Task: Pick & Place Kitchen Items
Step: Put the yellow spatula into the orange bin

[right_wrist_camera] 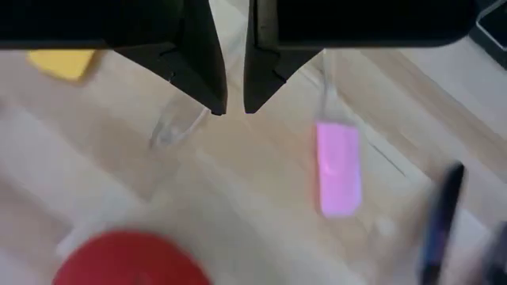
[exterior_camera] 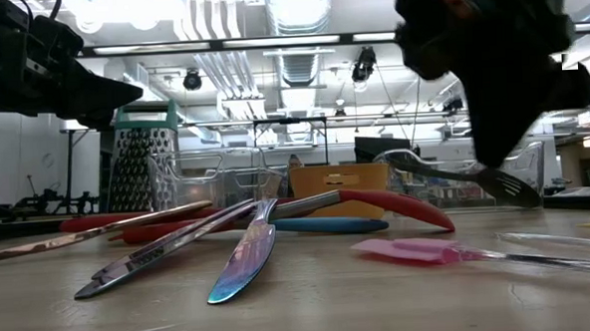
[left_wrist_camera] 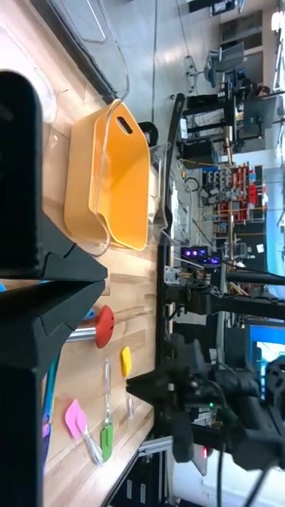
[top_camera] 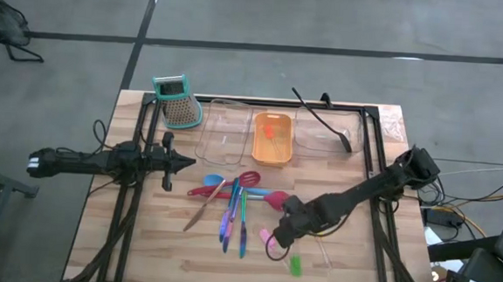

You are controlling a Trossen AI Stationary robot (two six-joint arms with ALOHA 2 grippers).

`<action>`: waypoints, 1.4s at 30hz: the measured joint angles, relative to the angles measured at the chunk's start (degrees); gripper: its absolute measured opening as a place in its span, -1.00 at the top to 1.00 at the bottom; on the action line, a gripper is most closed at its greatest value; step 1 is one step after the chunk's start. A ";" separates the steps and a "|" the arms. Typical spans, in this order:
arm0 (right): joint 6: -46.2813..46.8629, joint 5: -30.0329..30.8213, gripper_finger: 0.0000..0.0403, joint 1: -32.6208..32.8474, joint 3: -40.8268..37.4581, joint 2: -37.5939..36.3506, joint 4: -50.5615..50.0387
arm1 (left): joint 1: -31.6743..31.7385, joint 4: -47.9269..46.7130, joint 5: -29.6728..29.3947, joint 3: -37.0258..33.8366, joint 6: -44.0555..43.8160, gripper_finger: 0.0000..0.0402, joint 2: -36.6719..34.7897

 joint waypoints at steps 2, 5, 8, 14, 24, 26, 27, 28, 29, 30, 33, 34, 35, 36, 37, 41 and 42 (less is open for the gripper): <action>-2.35 2.72 0.73 0.99 1.08 -0.07 -2.42 | 0.01 -0.31 -0.01 0.01 0.00 0.97 0.06; -5.05 6.11 0.68 1.66 1.81 -0.04 -3.12 | 0.01 -0.27 -0.01 0.00 0.00 0.97 0.04; -1.92 6.21 0.63 2.80 1.71 -0.04 -4.16 | 0.01 -0.27 -0.03 0.02 0.00 0.97 0.04; 8.29 1.99 0.55 6.49 -0.48 0.26 -4.91 | 0.01 -0.25 -0.09 0.02 0.00 0.97 0.04; 12.95 1.92 0.43 9.23 -3.21 0.26 -4.63 | 0.01 -0.27 -0.10 0.00 0.00 0.97 0.04; 12.91 1.80 0.40 9.34 -3.59 0.26 -4.75 | 0.01 -0.29 -0.10 0.00 0.00 0.97 0.04; 12.91 1.83 0.38 9.41 -3.63 0.26 -5.01 | 0.01 -0.29 -0.10 0.01 0.00 0.97 0.04; 12.96 1.83 0.36 9.38 -3.60 0.26 -5.54 | 0.01 -0.29 -0.11 0.01 0.00 0.97 0.04; 13.05 1.83 0.34 9.40 -3.28 0.24 -6.95 | 0.01 -0.29 -0.12 0.02 0.00 0.97 0.04; 13.12 1.81 0.32 9.43 -2.92 0.24 -8.43 | 0.01 -0.29 -0.10 0.02 0.00 0.97 0.04; 14.03 1.89 0.23 9.47 -1.98 0.24 -12.43 | 0.01 -0.29 -0.12 0.01 0.00 0.97 0.04; 14.77 1.90 0.20 9.45 -1.84 0.24 -14.08 | 0.01 -0.29 -0.10 0.00 0.01 0.97 0.04; 15.23 1.85 0.16 9.44 -1.84 0.24 -15.29 | 0.01 -0.29 -0.11 0.02 0.00 0.97 0.04; 15.50 1.73 0.11 9.41 -1.88 0.24 -15.89 | 0.01 -0.29 -0.10 0.00 0.00 0.97 0.04; 15.57 1.74 0.07 9.40 -2.09 0.24 -15.79 | 0.01 -0.32 -0.12 0.02 0.00 0.97 0.04; 15.58 1.56 -0.11 9.42 -2.92 0.24 -15.75 | 0.01 -0.32 -0.11 0.02 0.00 0.97 0.04; 15.59 1.52 -0.15 9.42 -3.16 0.24 -15.68 | 0.01 -0.32 -0.12 0.00 0.00 0.97 0.04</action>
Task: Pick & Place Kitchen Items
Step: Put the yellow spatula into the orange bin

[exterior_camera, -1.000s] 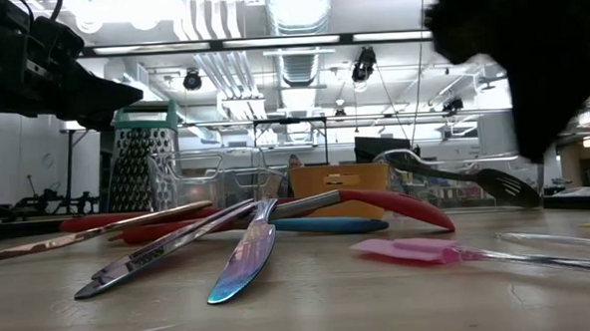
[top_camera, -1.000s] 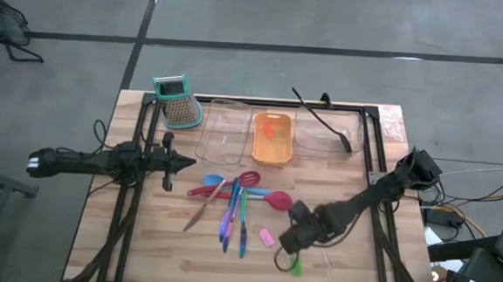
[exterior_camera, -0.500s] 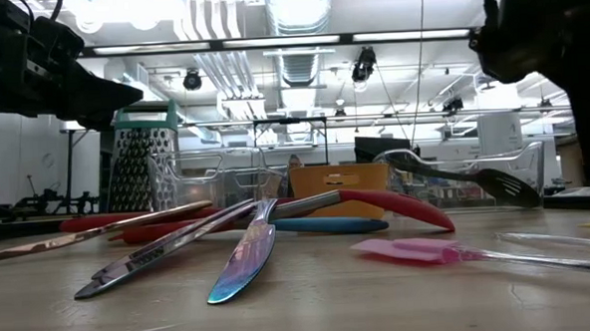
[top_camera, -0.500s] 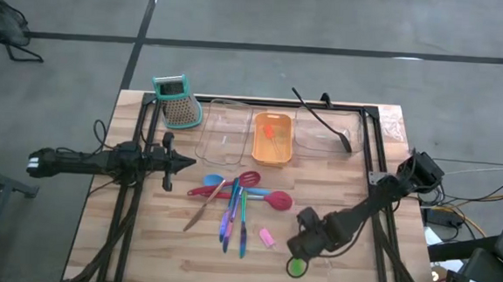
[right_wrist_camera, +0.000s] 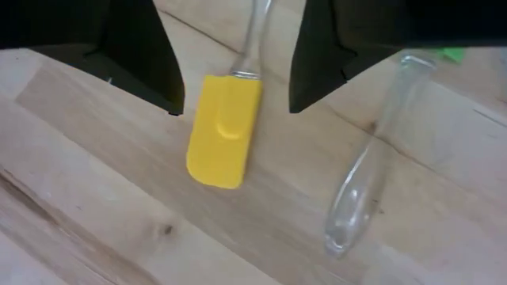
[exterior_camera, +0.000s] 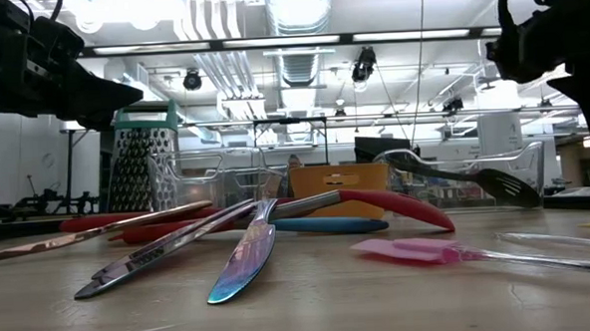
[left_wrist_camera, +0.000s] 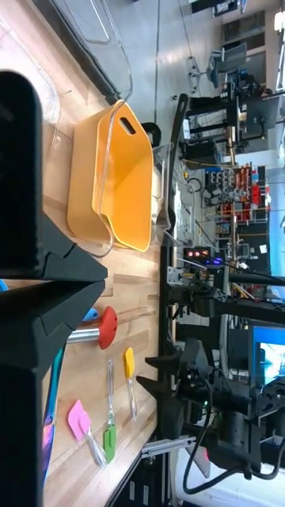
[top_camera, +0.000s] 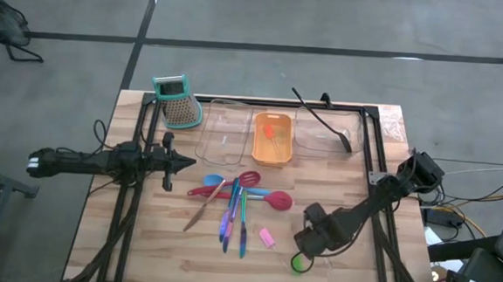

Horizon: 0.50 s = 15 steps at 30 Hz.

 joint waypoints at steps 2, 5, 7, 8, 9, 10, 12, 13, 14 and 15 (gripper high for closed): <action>0.03 -0.02 -0.22 0.00 -0.62 -0.02 0.16 | 0.00 0.00 0.02 0.00 0.00 0.97 0.00; 0.03 -0.01 -0.29 0.00 -1.65 -0.02 0.48 | 0.00 0.00 0.01 0.02 0.00 0.97 0.00; 0.03 0.00 -0.31 0.00 -2.29 0.00 0.63 | 0.00 0.00 0.01 0.02 0.00 0.97 0.00; 0.03 0.00 -0.32 -0.02 -2.61 -0.02 0.94 | 0.00 0.00 0.02 0.02 0.02 0.97 0.00; 0.03 0.04 -0.32 -0.02 -2.94 -0.02 1.47 | 0.00 0.00 0.02 0.00 0.00 0.97 0.00; 0.03 0.22 -0.33 -0.02 -3.42 -0.02 2.41 | 0.00 -0.02 0.02 0.02 0.01 0.97 0.00; 0.01 0.40 -0.33 -0.02 -4.46 -0.02 4.39 | 0.00 0.00 0.01 0.00 0.01 0.97 0.00; 0.01 0.44 -0.32 -0.02 -5.00 -0.02 5.46 | 0.00 -0.02 0.00 0.01 0.00 0.97 0.00; 0.01 0.44 -0.30 -0.02 -5.62 -0.02 6.68 | 0.00 -0.02 0.02 0.02 0.01 0.97 0.00; 0.01 0.44 -0.28 -0.02 -6.19 -0.02 7.65 | 0.00 -0.02 0.01 0.01 0.00 0.97 0.00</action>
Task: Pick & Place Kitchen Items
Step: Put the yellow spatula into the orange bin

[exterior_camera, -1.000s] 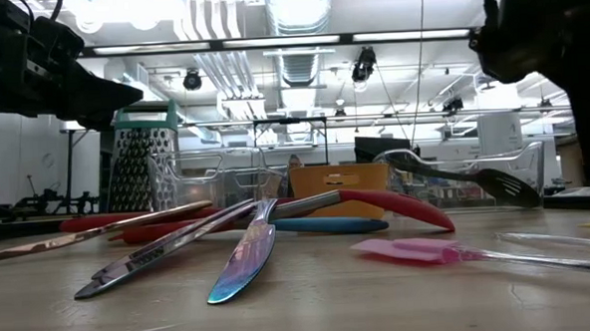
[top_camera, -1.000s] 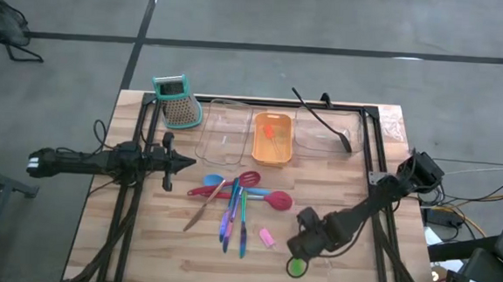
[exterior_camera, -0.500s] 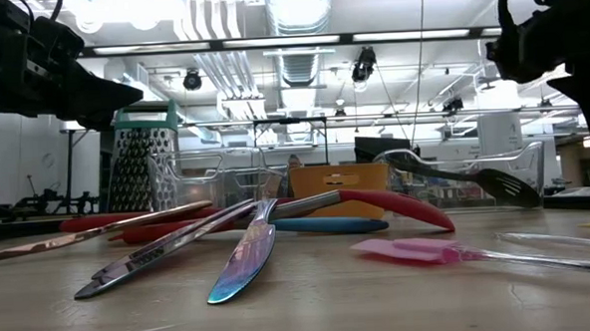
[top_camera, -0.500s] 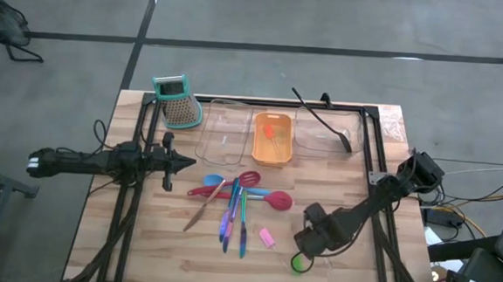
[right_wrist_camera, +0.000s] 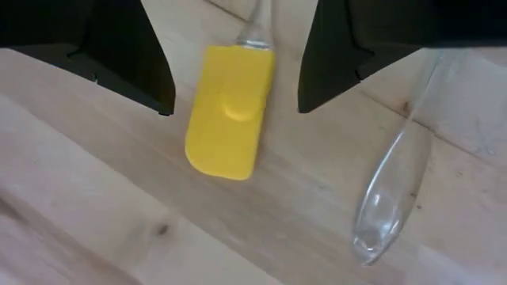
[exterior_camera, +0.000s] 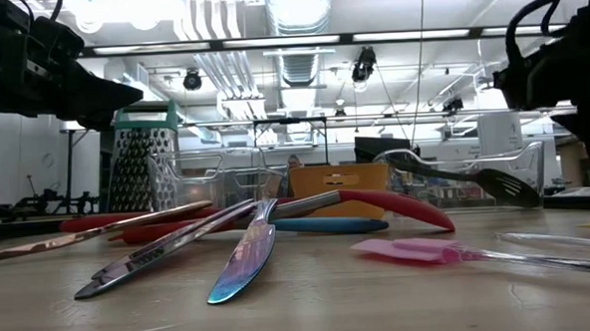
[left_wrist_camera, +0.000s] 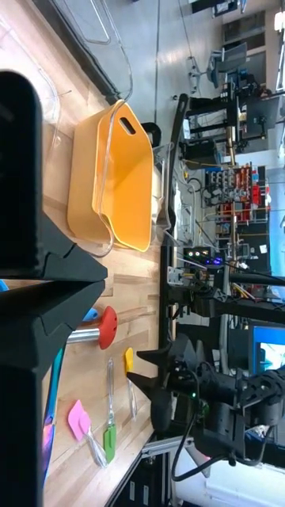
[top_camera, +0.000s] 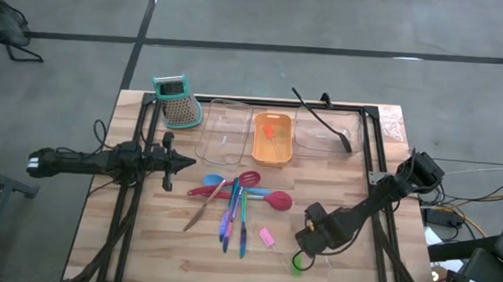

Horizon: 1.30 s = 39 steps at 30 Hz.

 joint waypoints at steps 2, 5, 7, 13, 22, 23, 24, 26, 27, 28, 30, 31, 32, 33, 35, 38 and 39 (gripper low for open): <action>0.01 0.00 -0.24 0.00 -0.83 0.00 1.07 | 0.00 0.00 0.00 0.00 0.00 0.97 0.00; 0.02 0.00 -0.18 0.00 -1.37 0.00 1.80 | 0.00 0.00 0.01 -0.01 0.00 0.97 0.00; 0.02 -0.02 -0.14 0.00 -1.76 0.00 2.59 | 0.00 0.00 0.00 0.00 0.00 0.97 0.00; 0.00 -0.16 -0.01 0.00 -2.72 -0.20 3.94 | 0.00 0.00 0.01 0.01 0.02 0.97 0.00; 0.00 -0.19 0.34 0.00 -2.78 -0.17 5.05 | 0.00 -0.07 -0.01 0.00 0.00 0.97 0.02; 0.00 -0.13 0.39 0.00 -2.76 -0.18 5.05 | 0.00 -0.09 -0.01 0.00 0.01 0.97 0.02; -0.02 -0.01 0.43 0.00 -2.72 -0.20 4.99 | 0.00 -0.11 -0.01 0.01 0.00 0.97 0.02; -0.37 0.23 0.52 0.00 -2.68 -0.25 4.94 | 0.00 -0.17 -0.01 -0.01 0.00 0.97 0.02; -0.73 0.32 0.56 0.00 -2.68 -0.27 4.94 | 0.00 -0.22 0.01 0.01 0.00 0.97 0.02; -0.78 0.41 0.59 0.00 -2.66 -0.28 4.92 | 0.00 -0.24 -0.01 -0.01 0.00 0.97 0.02; -0.88 0.60 0.66 0.00 -2.68 -0.28 5.06 | 0.00 -0.28 -0.01 0.01 0.01 0.97 0.02; -0.94 0.79 0.69 0.00 -2.65 -0.26 5.03 | 0.00 -0.30 0.00 0.00 0.00 0.97 0.02; -1.05 1.00 0.72 0.00 -2.64 -0.24 5.04 | 0.00 -0.32 -0.01 -0.01 0.00 0.97 0.02; -1.25 1.35 0.74 0.00 -2.48 -0.23 5.05 | 0.00 -0.34 0.00 0.01 0.00 0.97 0.02; -2.10 1.91 0.80 0.00 -2.13 -0.17 4.90 | 0.00 -0.34 0.01 0.00 0.00 0.97 0.02; -2.89 2.08 0.87 -0.02 -1.74 -0.06 4.89 | 0.00 -0.33 0.00 0.00 0.01 0.97 0.02; -2.92 2.31 0.90 -0.06 -1.66 -0.04 4.88 | 0.00 -0.33 0.01 -0.01 0.00 0.97 0.02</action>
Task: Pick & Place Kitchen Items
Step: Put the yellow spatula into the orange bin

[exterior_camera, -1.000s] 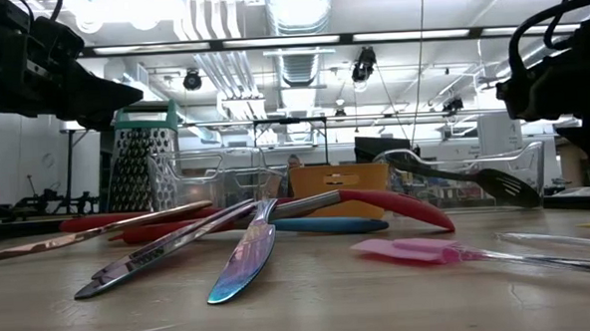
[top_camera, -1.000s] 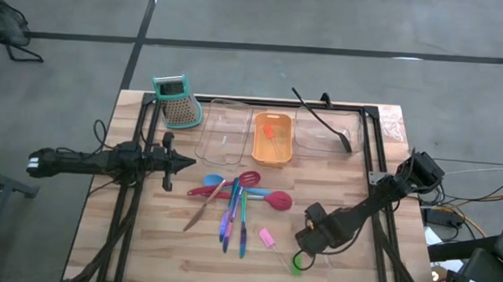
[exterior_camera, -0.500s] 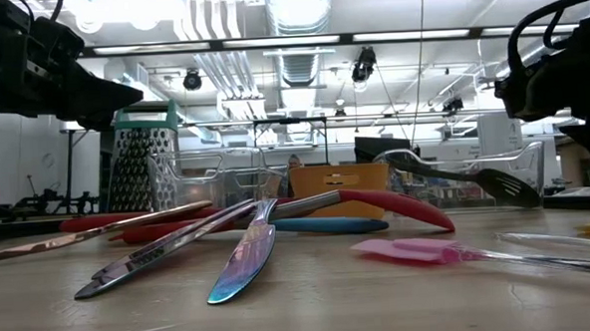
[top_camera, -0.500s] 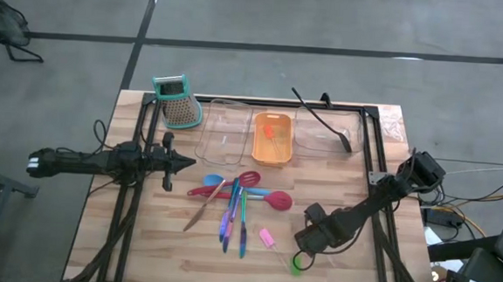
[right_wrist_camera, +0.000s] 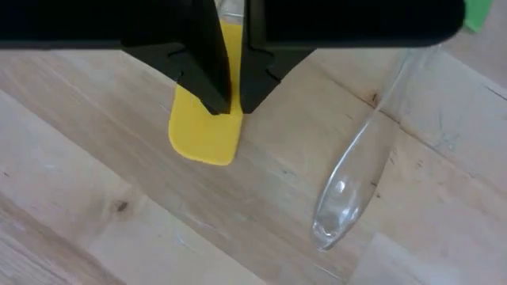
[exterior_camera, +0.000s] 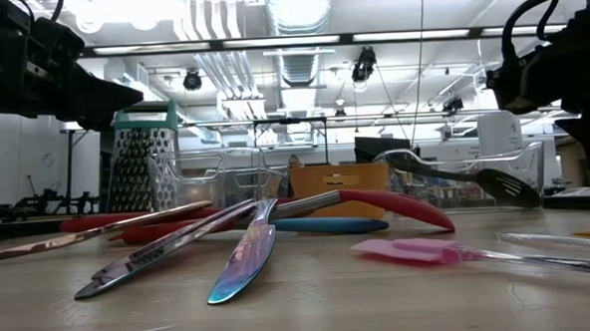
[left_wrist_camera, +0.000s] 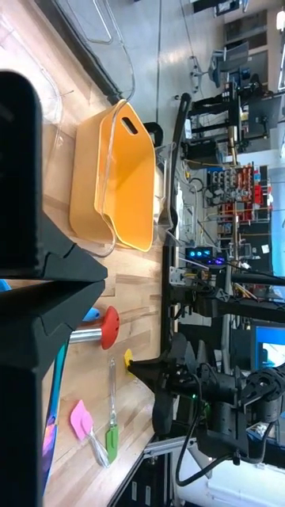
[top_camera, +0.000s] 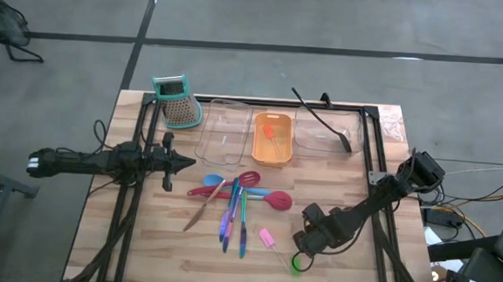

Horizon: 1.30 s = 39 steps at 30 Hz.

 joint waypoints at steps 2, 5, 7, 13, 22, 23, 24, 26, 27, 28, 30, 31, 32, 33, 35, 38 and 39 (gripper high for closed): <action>-0.06 0.16 0.94 0.00 0.14 0.05 -0.10 | 0.00 0.00 0.00 0.02 0.00 0.97 0.00; -0.23 0.43 0.96 0.01 0.25 0.07 -0.29 | 0.00 0.01 -0.02 0.00 0.01 0.97 -0.01; -0.47 0.53 0.96 0.01 0.37 0.09 -0.43 | 0.00 0.01 -0.01 0.00 0.00 0.97 0.00; -1.04 0.69 0.96 0.02 0.47 0.09 -0.66 | 0.00 0.04 -0.01 0.01 0.00 0.97 0.00; -1.25 0.77 0.96 0.06 0.49 0.09 -0.68 | 0.00 0.09 0.00 0.00 0.00 0.97 0.00; -1.25 0.76 0.96 0.06 0.49 0.09 -0.68 | 0.00 0.11 -0.02 0.01 0.01 0.97 0.00; -1.25 0.76 0.96 0.06 0.49 0.01 -0.68 | 0.00 0.11 -0.02 0.02 0.00 0.97 0.00; -1.25 0.75 0.96 0.06 0.49 -0.18 -0.77 | 0.00 0.11 -0.01 0.01 0.00 0.97 0.00; -1.25 0.75 0.96 0.06 0.49 -0.28 -0.86 | 0.00 0.11 -0.02 0.01 0.00 0.97 0.00; -1.25 0.75 0.96 0.06 0.49 -0.41 -0.94 | 0.00 0.10 -0.01 0.01 0.01 0.97 0.00; -1.25 0.76 0.96 0.06 0.49 -0.66 -1.00 | 0.00 0.11 -0.01 0.01 0.01 0.97 0.00; -1.25 0.77 0.96 0.06 0.49 -0.76 -1.10 | 0.00 0.11 -0.01 0.02 0.00 0.97 0.00; -1.25 0.75 0.96 0.06 0.49 -0.84 -1.38 | 0.00 0.10 -0.02 0.01 0.00 0.97 -0.01; -1.25 0.77 0.96 0.06 0.49 -0.90 -1.72 | 0.00 0.11 -0.02 0.02 0.00 0.97 -0.02; -1.25 0.77 0.96 0.06 0.49 -1.08 -1.74 | 0.00 0.10 0.00 0.02 0.01 0.97 0.00; -1.23 0.73 0.96 0.06 0.49 -1.44 -1.76 | 0.00 0.11 0.00 0.00 0.02 0.97 -0.02; -1.26 0.73 0.96 0.06 0.49 -1.51 -1.76 | 0.00 0.10 -0.01 0.00 0.01 0.97 0.00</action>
